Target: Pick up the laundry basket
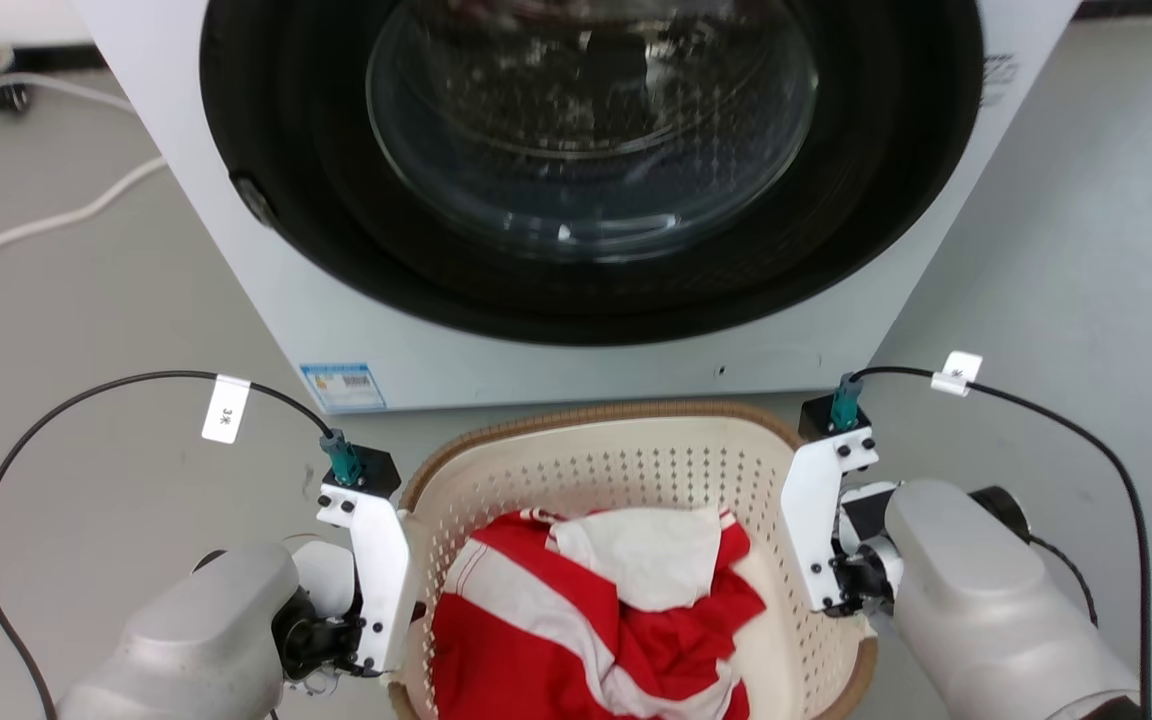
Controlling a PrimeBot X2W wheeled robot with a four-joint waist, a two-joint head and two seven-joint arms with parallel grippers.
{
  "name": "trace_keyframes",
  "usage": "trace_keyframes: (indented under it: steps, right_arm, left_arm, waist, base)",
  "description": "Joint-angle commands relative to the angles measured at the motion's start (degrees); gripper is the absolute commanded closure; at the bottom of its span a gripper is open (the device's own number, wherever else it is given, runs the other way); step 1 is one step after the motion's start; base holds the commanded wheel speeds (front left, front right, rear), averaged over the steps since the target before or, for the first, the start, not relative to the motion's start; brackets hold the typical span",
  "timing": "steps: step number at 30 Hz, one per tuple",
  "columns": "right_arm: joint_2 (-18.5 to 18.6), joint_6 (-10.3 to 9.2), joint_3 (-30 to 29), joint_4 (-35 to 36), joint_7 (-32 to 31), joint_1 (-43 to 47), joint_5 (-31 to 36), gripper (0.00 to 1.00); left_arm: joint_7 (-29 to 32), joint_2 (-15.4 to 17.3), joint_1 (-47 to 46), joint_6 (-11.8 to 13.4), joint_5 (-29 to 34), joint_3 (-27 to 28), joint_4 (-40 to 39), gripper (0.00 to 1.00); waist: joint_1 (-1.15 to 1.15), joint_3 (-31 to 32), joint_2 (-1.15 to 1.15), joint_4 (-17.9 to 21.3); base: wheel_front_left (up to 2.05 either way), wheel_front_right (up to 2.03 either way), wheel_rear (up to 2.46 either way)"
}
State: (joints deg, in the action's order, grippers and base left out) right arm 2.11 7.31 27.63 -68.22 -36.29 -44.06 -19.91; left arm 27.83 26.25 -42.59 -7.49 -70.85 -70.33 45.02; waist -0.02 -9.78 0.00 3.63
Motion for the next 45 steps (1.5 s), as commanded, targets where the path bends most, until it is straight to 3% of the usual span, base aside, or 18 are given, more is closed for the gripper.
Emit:
trace_keyframes:
  steps: [1,9,18,45]
  right_arm:
    - [1.4,0.32,1.7,0.3,-1.4,1.5,-0.5,1.0]
    - [1.1,0.52,5.7,1.3,-6.3,3.9,-5.5,1.0]
    - [1.2,0.52,6.9,-1.0,-6.1,2.9,-6.6,1.0]
    - [1.1,0.52,11.6,-0.1,-7.2,0.9,-12.9,1.0]
  left_arm:
    - [1.2,2.1,0.4,0.0,-0.1,-0.7,0.3,1.0]
    - [5.5,1.8,1.5,0.0,-3.4,-1.3,-0.2,1.0]
    - [7.3,1.4,2.3,0.0,-5.1,-1.4,1.5,1.0]
    - [7.5,0.5,2.4,0.0,-5.2,-2.4,3.4,1.0]
  waist:
    - [0.02,2.9,0.0,0.7]
    - [0.02,7.7,0.0,1.2]
    - [0.02,11.0,0.0,1.3]
    - [0.02,12.2,0.0,1.1]
  base:
    - [0.0,0.0,0.0]
    - [0.0,0.0,0.0]
    - [0.0,0.0,0.0]
    - [0.0,0.0,0.0]
